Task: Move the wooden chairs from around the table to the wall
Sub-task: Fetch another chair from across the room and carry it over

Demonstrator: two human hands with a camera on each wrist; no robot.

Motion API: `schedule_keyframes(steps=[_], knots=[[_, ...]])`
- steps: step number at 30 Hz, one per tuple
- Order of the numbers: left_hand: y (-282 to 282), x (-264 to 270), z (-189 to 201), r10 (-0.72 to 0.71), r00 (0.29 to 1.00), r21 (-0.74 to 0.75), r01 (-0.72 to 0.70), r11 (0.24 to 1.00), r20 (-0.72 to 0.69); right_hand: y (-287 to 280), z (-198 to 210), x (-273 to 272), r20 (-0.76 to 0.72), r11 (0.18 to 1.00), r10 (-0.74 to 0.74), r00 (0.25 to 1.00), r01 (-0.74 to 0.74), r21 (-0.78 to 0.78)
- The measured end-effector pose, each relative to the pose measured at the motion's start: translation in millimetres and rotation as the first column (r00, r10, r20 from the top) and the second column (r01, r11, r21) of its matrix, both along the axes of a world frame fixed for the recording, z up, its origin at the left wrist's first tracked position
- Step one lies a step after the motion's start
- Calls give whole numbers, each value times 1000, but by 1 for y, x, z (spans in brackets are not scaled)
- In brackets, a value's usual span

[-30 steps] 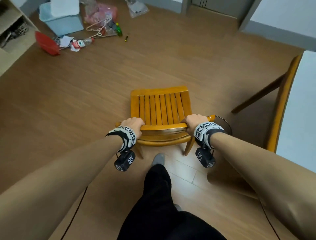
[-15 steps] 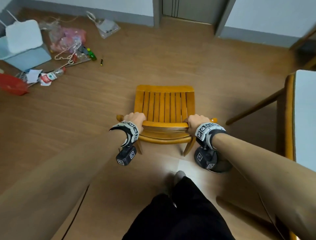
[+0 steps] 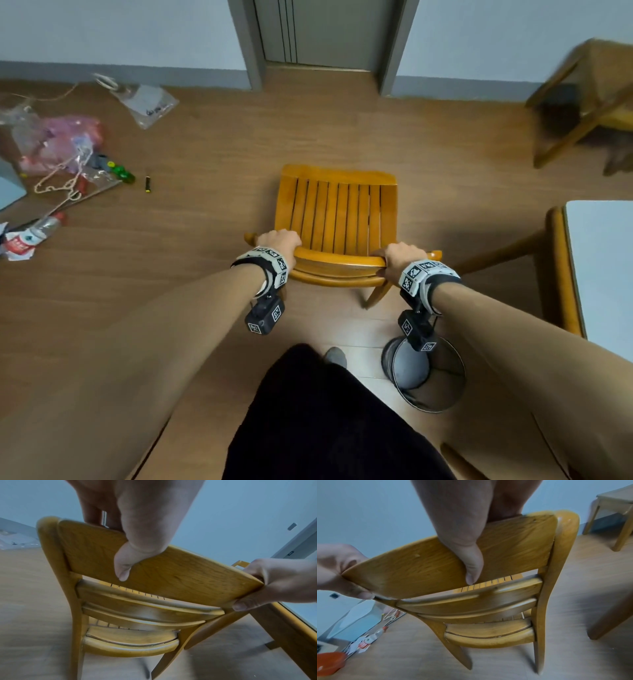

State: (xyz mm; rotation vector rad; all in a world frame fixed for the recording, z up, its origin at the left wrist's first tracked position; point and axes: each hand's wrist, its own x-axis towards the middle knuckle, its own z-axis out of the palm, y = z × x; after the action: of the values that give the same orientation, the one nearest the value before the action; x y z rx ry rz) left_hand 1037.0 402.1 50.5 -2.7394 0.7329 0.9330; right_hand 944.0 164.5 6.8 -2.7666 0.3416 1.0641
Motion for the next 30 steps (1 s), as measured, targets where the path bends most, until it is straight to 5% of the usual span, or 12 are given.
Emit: schedule_keyframes(steps=[12, 30], knots=[[-140, 196, 20, -231, 973, -48, 230, 972, -15, -101, 30, 138, -7, 961, -275, 961, 275, 0], [-449, 361, 24, -473, 881, -27, 473, 881, -14, -370, 40, 261, 59, 859, -510, 858, 512, -9]])
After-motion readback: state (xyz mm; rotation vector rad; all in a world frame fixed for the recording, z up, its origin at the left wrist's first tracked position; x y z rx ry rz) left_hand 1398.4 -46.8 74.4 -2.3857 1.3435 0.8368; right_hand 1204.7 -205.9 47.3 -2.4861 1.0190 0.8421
